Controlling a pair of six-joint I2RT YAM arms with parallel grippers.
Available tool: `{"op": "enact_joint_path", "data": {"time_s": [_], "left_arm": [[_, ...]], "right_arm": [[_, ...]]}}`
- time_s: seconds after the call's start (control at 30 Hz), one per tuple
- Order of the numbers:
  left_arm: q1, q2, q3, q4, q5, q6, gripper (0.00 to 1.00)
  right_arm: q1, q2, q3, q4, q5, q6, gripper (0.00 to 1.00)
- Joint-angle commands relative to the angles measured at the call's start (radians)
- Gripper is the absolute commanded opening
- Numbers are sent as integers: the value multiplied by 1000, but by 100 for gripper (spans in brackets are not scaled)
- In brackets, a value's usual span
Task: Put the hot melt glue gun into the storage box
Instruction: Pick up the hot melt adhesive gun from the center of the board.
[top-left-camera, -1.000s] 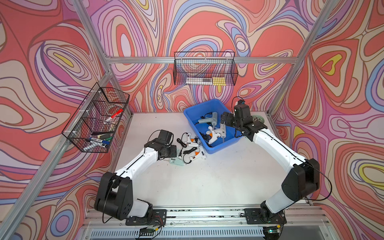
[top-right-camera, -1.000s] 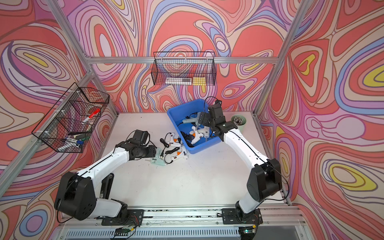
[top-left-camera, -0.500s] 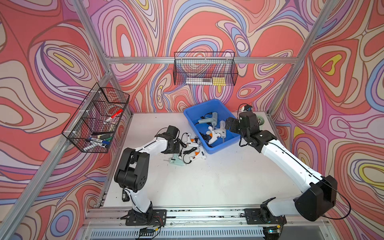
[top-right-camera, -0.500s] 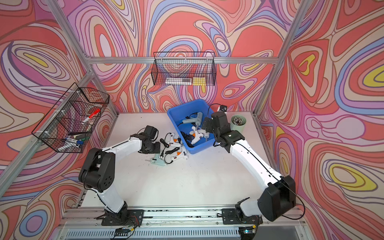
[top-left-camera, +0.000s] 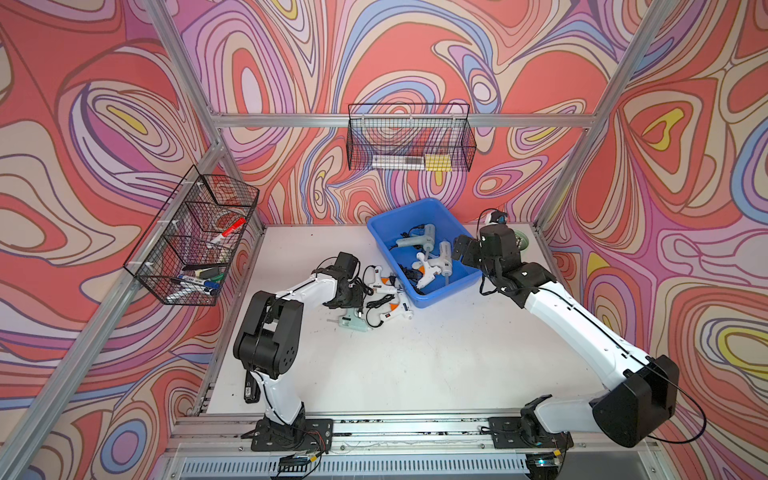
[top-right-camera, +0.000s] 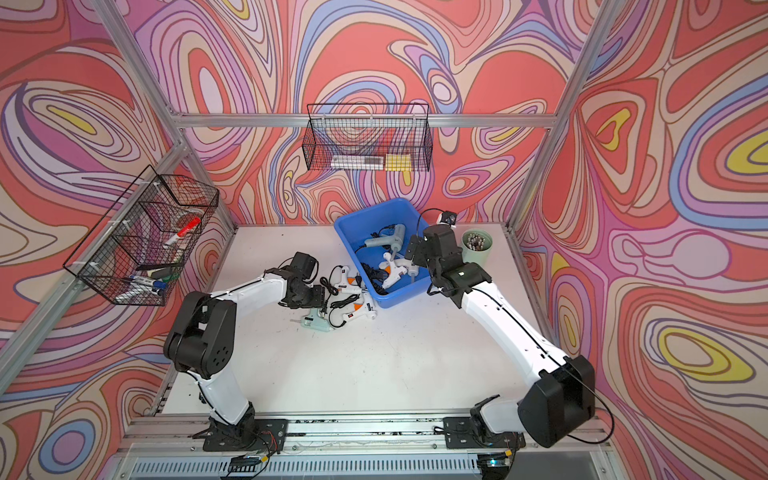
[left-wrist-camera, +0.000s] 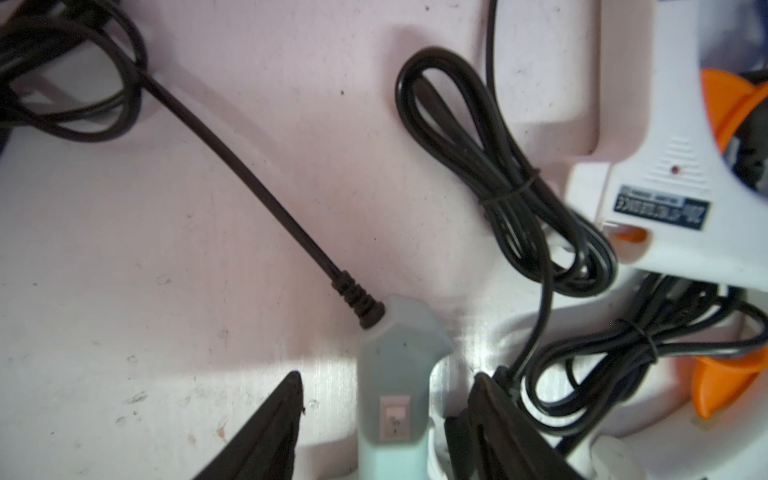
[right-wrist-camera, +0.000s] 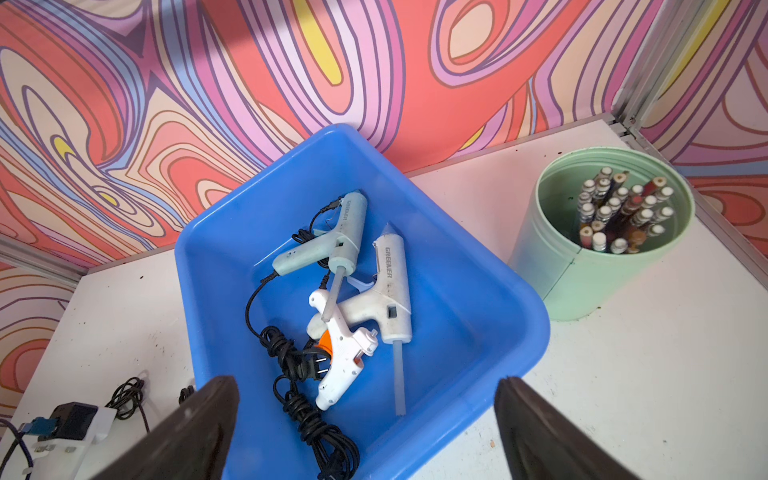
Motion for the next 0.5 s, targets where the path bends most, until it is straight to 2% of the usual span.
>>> {"op": "enact_joint_path", "data": {"time_s": [0.0,0.33,0.47], "left_arm": [[5,36,-13,-3,-17,16,67],[6,112,55,-27,-87,-3,64],[7,136,77,-37,-90,-13,54]], "right_arm": [[10,-20,-13,6,16,5,98],[24,-52,-31,13,24,5,98],[29,-63,-33,12,31,4,98]]}}
